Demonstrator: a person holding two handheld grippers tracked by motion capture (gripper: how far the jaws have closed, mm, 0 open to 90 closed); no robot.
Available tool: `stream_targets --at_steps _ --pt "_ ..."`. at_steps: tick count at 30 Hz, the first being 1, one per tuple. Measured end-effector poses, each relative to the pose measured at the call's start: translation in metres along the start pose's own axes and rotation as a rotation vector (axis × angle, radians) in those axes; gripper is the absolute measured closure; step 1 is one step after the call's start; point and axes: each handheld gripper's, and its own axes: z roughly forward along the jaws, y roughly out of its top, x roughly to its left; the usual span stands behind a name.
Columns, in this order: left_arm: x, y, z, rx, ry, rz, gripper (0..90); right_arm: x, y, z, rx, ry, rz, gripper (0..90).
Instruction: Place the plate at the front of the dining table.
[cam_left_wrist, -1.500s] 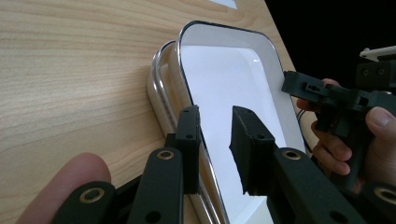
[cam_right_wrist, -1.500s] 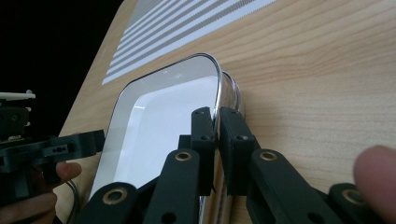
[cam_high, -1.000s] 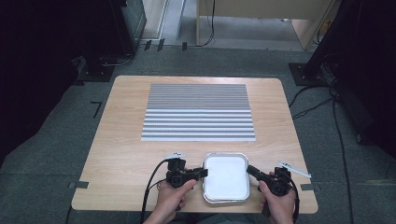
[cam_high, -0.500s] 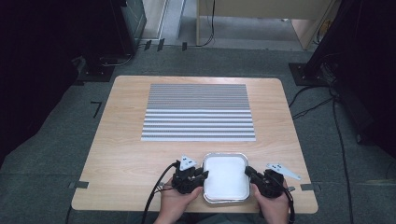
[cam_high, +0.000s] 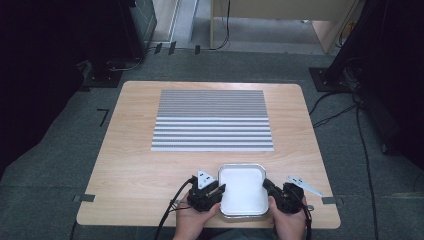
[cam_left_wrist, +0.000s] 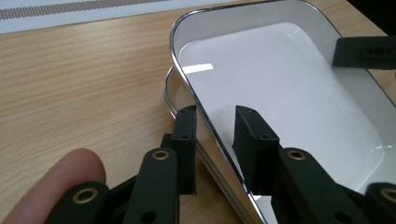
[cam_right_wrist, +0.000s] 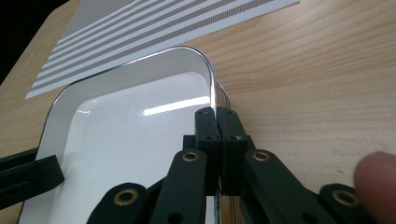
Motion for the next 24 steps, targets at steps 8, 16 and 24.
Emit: stream_targets --at_steps 8,16,24 --pt "-0.003 0.008 -0.004 -0.031 0.045 0.027 75.9 0.004 0.006 -0.001 -0.022 0.000 0.016 90.0" --pt "0.005 0.017 -0.007 -0.032 0.067 0.010 78.9 0.017 0.016 0.002 -0.045 -0.004 -0.053 90.0" --pt "0.018 0.029 -0.011 -0.042 0.078 -0.013 80.4 0.027 0.027 0.012 -0.036 0.014 -0.075 90.0"
